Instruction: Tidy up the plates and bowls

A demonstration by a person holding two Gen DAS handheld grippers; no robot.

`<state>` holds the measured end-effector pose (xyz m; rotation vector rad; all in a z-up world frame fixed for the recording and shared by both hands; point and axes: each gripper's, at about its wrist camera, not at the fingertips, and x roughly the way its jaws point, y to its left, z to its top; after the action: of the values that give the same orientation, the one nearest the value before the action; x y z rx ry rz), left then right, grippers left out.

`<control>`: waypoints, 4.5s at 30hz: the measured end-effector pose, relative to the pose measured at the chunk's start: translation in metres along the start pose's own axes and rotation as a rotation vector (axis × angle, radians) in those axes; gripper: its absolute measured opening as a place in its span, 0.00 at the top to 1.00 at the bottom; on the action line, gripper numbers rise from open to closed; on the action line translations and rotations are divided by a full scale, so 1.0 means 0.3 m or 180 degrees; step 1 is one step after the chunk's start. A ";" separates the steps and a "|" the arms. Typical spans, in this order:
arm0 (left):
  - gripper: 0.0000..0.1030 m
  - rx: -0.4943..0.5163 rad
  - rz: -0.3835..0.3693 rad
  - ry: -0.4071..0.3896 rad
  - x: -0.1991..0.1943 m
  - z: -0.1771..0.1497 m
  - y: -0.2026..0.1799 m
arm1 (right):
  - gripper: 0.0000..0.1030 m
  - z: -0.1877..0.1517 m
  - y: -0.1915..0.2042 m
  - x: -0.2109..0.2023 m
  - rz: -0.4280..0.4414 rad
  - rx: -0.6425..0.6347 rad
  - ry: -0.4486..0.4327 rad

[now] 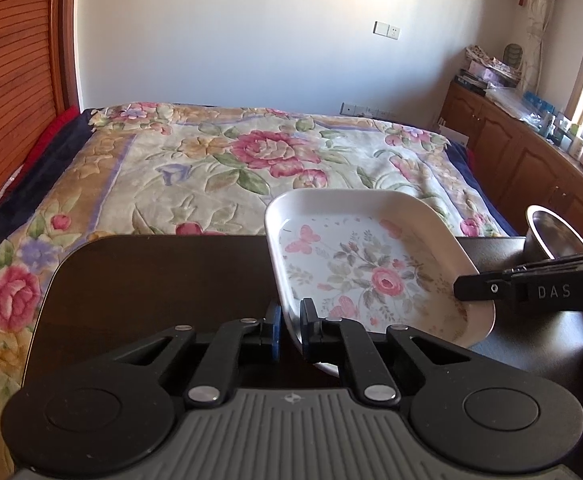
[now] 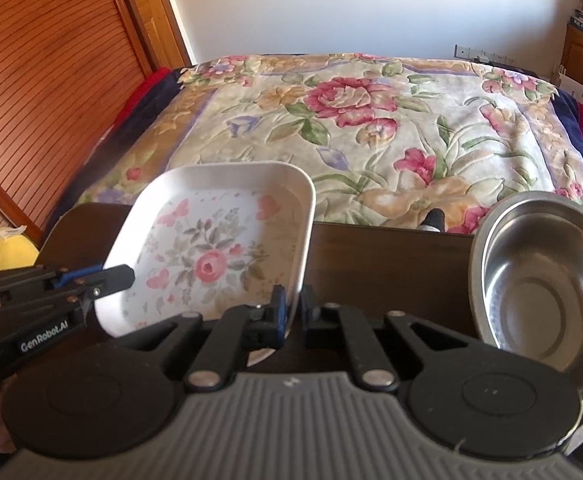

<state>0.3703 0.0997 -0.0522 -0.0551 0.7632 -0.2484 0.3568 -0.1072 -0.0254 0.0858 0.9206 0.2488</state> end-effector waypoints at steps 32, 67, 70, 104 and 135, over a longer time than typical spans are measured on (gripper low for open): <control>0.88 0.0091 -0.0139 -0.0431 -0.462 -0.198 -0.218 | 0.92 -0.215 -0.042 -0.404 0.0267 -0.0067 -0.0480; 0.88 0.0184 -0.0373 -0.0364 -0.668 -0.621 -0.432 | 0.91 -0.645 -0.178 -0.603 0.0470 -0.0104 -0.0618; 0.89 0.0213 -0.0378 -0.0342 -0.668 -0.640 -0.436 | 0.91 -0.672 -0.181 -0.604 0.0482 -0.0090 -0.0622; 0.87 0.0412 -0.0048 -0.0390 -0.667 -0.694 -0.428 | 0.88 -0.745 -0.130 -0.572 0.0423 -0.0275 -0.0634; 0.37 0.0571 -0.0232 -0.0746 -0.624 -0.459 -0.637 | 0.85 -0.600 -0.418 -0.736 0.0144 -0.0090 -0.1246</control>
<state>0.1065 -0.0347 0.0016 0.0573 0.5039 -0.3722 0.1078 -0.2897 0.0148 0.1245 0.5262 0.2752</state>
